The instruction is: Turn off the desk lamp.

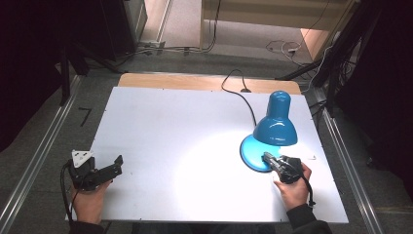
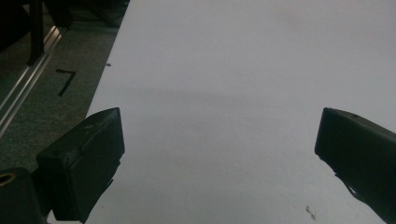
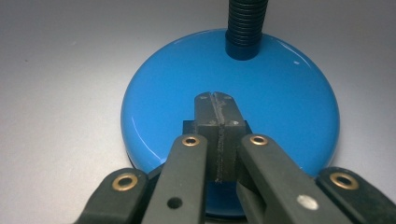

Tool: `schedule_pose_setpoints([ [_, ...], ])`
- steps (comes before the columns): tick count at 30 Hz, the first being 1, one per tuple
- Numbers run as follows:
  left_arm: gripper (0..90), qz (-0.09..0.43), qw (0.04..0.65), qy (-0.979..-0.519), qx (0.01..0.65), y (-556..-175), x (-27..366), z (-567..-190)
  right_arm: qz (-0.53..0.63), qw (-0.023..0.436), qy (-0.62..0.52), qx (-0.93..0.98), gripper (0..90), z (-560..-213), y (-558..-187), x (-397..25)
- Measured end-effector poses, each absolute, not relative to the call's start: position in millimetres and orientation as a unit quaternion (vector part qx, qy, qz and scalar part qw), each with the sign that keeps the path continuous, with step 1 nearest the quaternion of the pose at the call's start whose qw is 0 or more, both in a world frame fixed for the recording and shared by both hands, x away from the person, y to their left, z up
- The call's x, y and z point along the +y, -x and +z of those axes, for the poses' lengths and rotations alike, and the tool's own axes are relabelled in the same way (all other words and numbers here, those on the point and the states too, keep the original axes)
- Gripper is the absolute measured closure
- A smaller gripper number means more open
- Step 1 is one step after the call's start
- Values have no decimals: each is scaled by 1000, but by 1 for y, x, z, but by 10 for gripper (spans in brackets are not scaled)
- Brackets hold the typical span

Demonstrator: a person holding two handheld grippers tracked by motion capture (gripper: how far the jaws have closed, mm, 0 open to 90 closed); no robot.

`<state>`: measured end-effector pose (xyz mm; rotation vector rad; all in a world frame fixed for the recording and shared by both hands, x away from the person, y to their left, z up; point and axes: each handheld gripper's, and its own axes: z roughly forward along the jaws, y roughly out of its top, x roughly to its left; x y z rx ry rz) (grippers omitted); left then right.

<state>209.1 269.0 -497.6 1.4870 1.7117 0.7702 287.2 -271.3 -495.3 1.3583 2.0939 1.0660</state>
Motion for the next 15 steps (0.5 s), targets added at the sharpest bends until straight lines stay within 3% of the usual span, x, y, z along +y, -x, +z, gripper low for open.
schedule_pose_setpoints([
  [15,19,299,364,-577,667,-208,271,-498,389,210,-486,754,882,-498,-292,-267],
])
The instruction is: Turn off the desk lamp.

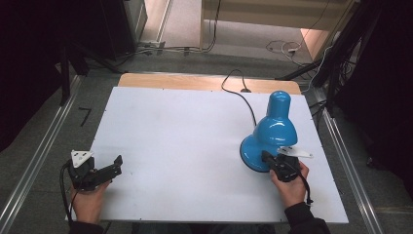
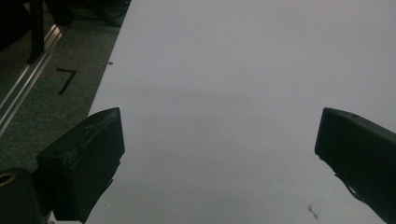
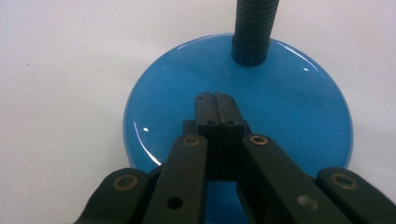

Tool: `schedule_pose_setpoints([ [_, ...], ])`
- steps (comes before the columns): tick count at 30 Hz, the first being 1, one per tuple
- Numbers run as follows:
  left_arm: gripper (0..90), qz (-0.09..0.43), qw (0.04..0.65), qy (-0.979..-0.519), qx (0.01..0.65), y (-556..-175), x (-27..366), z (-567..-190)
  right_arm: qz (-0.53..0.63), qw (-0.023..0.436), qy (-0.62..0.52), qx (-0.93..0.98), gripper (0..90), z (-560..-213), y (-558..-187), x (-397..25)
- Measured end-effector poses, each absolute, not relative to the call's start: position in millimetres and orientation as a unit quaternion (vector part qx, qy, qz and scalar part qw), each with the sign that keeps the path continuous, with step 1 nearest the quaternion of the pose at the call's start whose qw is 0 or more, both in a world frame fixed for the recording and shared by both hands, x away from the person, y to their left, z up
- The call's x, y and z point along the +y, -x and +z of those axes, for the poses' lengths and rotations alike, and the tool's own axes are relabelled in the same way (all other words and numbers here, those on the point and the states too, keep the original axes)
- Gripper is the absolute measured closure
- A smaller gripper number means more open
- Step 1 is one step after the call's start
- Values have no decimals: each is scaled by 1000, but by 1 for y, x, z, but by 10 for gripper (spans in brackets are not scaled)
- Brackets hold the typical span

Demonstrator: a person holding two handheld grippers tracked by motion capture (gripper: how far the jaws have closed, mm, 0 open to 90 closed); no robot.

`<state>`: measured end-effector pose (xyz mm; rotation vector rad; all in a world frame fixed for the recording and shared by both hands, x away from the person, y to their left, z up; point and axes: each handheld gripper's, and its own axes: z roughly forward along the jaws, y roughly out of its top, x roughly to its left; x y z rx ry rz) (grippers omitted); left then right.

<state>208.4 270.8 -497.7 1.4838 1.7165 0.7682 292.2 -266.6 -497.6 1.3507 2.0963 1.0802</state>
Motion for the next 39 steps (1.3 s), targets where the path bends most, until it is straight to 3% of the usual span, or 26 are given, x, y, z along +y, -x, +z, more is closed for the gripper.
schedule_pose_setpoints([
  [8,19,298,365,-575,668,-209,271,-498,419,220,-495,729,876,-491,-291,-277],
  [17,19,299,366,-576,668,-209,271,-498,425,215,-506,719,781,-491,-293,-284],
  [27,19,299,366,-576,667,-209,271,-498,431,227,-506,711,535,-491,-294,-286],
  [28,19,298,366,-575,668,-209,271,-498,433,227,-510,708,457,-491,-294,-286],
  [30,19,297,366,-575,668,-209,271,-498,434,226,-512,706,395,-492,-295,-286],
  [39,19,297,366,-575,669,-208,272,-498,437,227,-518,699,282,-491,-295,-288],
])
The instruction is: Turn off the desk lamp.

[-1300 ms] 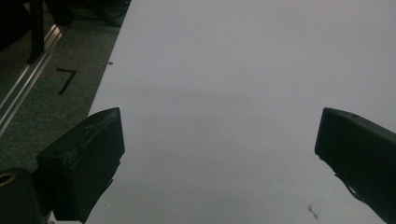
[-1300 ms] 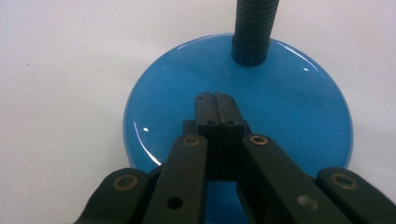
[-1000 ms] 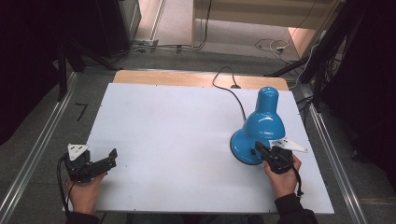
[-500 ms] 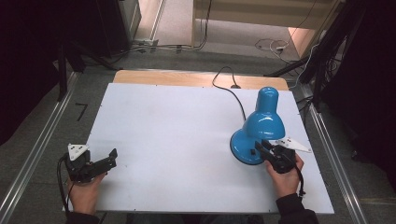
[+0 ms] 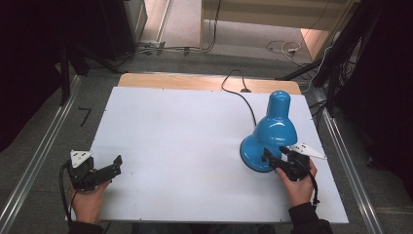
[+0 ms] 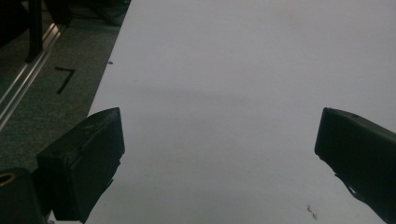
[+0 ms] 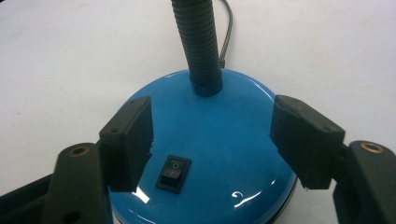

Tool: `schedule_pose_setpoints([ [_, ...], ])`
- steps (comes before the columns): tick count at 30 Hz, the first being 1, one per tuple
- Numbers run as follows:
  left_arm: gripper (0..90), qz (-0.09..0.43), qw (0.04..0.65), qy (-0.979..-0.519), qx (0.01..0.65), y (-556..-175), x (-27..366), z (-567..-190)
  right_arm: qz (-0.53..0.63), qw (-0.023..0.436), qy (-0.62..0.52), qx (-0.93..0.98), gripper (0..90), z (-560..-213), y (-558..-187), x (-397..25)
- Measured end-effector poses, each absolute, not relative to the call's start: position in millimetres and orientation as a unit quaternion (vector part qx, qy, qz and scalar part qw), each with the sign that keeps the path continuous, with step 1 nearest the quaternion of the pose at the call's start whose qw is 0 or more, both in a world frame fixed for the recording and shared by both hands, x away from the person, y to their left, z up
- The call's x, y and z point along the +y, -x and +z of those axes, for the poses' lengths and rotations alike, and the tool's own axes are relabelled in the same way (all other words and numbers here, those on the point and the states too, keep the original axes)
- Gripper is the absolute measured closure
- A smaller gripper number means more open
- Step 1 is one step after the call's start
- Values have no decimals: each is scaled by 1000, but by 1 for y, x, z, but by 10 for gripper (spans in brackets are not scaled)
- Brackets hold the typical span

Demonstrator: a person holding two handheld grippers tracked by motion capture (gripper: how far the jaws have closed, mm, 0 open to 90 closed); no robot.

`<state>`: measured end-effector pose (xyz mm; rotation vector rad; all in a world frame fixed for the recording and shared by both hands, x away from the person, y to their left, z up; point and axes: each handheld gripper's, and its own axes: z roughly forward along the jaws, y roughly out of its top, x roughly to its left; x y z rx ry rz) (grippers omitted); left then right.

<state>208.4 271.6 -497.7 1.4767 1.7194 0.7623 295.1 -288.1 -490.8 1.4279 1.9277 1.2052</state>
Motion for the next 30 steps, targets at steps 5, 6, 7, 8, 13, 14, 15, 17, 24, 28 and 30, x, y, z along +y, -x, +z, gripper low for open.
schedule_pose_setpoints([
  [5,19,296,368,-574,669,-208,272,-498,438,229,-519,697,251,-491,-295,-289],
  [6,19,296,368,-574,669,-208,272,-498,438,229,-519,697,250,-491,-295,-289],
  [7,19,296,368,-574,669,-208,272,-498,438,229,-519,697,250,-491,-295,-289],
  [8,19,296,368,-574,669,-208,272,-498,438,229,-519,697,246,-491,-295,-290],
  [13,19,296,368,-574,669,-208,272,-498,438,228,-521,696,239,-491,-294,-290],
  [14,19,296,368,-574,669,-208,272,-498,439,227,-521,696,239,-491,-294,-290],
  [15,20,295,368,-574,669,-208,272,-498,439,227,-521,696,238,-491,-294,-291],
  [17,20,295,368,-574,669,-208,272,-498,439,230,-520,695,238,-491,-294,-291],
  [24,19,296,368,-575,669,-208,272,-498,440,230,-522,694,234,-490,-293,-294],
  [28,20,295,368,-575,669,-208,272,-498,441,228,-524,693,231,-490,-293,-295],
  [30,20,294,369,-575,668,-208,272,-498,441,227,-524,692,227,-490,-293,-296],
])
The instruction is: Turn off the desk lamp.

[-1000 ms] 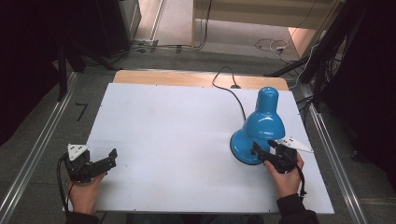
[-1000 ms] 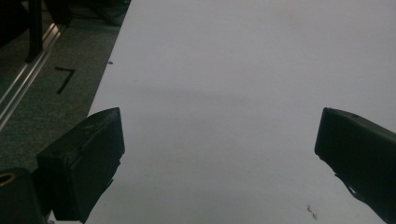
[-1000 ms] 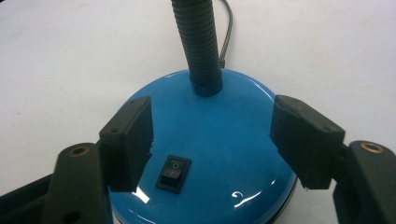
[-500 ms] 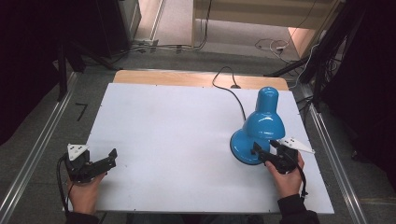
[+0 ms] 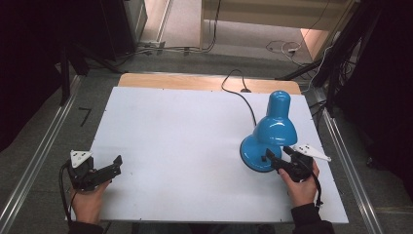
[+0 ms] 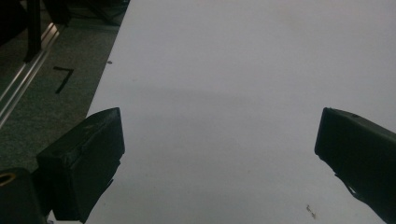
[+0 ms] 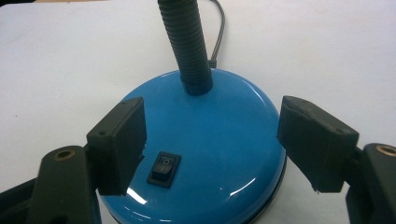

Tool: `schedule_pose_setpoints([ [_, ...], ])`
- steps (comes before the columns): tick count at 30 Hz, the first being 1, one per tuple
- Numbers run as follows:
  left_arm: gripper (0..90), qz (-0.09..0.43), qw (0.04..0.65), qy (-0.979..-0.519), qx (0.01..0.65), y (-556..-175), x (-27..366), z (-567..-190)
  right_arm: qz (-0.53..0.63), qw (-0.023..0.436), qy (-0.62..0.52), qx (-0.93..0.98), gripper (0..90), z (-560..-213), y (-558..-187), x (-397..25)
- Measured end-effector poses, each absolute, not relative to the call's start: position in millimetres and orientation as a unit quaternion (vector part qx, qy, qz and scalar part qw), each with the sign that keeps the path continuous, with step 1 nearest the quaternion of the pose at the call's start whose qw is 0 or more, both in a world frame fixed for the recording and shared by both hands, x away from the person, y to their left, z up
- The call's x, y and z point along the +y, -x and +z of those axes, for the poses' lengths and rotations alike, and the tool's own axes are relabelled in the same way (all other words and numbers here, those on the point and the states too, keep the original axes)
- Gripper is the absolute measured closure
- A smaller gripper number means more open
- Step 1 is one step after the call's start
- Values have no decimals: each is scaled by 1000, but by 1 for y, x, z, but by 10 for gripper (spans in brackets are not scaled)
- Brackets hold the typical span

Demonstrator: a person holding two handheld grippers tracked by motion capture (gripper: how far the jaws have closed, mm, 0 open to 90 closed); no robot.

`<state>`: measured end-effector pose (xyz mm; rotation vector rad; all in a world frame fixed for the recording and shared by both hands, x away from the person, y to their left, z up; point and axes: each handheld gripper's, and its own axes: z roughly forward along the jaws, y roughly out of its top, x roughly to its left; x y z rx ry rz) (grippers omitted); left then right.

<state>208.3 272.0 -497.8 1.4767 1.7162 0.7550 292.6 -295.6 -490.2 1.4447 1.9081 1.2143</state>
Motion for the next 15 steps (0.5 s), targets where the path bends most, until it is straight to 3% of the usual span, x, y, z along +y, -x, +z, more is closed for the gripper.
schedule_pose_setpoints([
  [15,20,295,368,-575,668,-208,272,-498,445,226,-525,690,223,-488,-289,-298],
])
